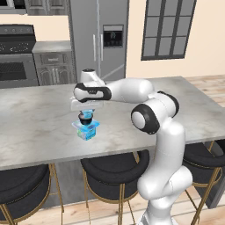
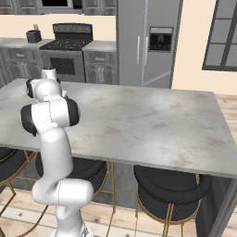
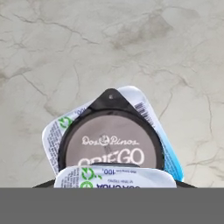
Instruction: Stack the yogurt containers by placing the smaller containers on top of the larger containers.
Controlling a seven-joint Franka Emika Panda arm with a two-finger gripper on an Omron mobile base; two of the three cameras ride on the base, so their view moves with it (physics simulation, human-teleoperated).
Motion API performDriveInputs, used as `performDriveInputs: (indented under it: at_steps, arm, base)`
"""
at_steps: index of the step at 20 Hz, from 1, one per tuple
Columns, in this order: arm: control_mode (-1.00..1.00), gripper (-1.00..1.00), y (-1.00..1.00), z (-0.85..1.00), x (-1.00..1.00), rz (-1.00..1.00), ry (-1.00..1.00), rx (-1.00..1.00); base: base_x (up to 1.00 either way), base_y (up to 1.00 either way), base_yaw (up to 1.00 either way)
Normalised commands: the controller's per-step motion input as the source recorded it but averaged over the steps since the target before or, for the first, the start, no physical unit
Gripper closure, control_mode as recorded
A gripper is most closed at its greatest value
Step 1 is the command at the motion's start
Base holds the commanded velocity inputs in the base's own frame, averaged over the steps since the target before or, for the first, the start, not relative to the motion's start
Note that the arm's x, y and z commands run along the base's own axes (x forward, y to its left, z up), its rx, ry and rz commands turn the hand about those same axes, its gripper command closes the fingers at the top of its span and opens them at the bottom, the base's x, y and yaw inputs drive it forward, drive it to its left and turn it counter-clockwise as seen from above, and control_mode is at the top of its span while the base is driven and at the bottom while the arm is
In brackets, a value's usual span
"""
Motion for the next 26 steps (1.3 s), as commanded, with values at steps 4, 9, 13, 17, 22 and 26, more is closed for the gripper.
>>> performDriveInputs:
  at_steps: [4, 9, 13, 17, 22, 26]
  arm:
    - [-1.00, 1.00, 0.01, -0.06, 0.01, 0.00, 0.00, 0.00]
    - [-1.00, 1.00, 0.02, -0.05, 0.02, 0.00, 0.00, 0.00]
    - [-1.00, 1.00, 0.03, -0.08, 0.02, 0.00, 0.00, 0.00]
    - [-1.00, 1.00, 0.04, -0.08, 0.00, 0.00, 0.00, 0.00]
    - [-1.00, 1.00, 0.01, 0.00, 0.00, 0.00, 0.00, 0.00]
    - [-1.00, -1.00, 0.00, 0.00, 0.00, 0.00, 0.00, 0.00]
  base:
    - [0.00, 0.00, 0.00]
    - [0.00, 0.00, 0.00]
    - [0.00, 0.00, 0.00]
    - [0.00, 0.00, 0.00]
    - [0.00, 0.00, 0.00]
    - [0.00, 0.00, 0.00]
